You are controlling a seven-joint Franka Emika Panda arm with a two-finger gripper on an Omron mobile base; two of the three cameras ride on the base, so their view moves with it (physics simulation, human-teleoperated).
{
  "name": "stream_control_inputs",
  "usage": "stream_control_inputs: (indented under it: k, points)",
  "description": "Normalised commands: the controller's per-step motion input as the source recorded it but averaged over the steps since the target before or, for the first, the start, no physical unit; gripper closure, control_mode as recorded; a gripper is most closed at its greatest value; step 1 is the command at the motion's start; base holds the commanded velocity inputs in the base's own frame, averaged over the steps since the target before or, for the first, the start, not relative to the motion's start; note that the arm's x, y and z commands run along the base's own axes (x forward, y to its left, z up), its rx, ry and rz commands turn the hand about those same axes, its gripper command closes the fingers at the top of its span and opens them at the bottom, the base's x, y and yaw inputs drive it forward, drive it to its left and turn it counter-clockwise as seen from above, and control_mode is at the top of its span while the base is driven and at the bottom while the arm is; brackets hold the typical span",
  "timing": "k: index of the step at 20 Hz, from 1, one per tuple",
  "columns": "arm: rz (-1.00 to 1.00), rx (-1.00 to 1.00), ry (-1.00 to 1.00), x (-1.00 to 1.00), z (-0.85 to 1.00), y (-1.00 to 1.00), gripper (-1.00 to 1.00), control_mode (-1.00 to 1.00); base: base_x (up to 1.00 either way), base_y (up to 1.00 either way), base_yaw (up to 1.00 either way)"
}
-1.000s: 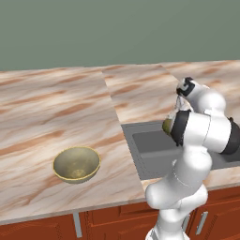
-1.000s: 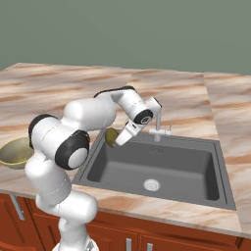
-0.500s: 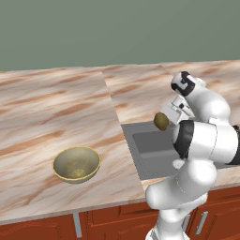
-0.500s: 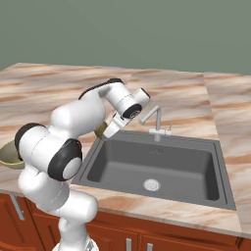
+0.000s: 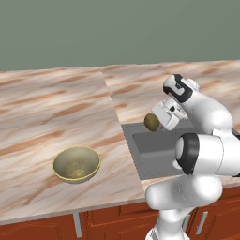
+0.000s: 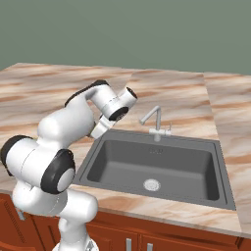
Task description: Pick the eggplants from the cabinet and place them in one bowl. Pick the potato from the sink and place it in the other bowl.
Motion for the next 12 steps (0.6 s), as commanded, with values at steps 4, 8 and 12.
stream_control_inputs:
  k: [4,8,12]
  points:
    - [0.0,0.0,-0.06,0.0,0.12,0.4,1.0,-1.0,0.0,0.0,0.0]
    - [0.0,0.0,-0.04,0.0,0.08,0.4,1.0,-1.0,0.0,0.0,0.0]
    - [0.0,0.0,-0.03,0.01,0.07,0.41,1.0,-1.0,0.0,0.0,0.0]
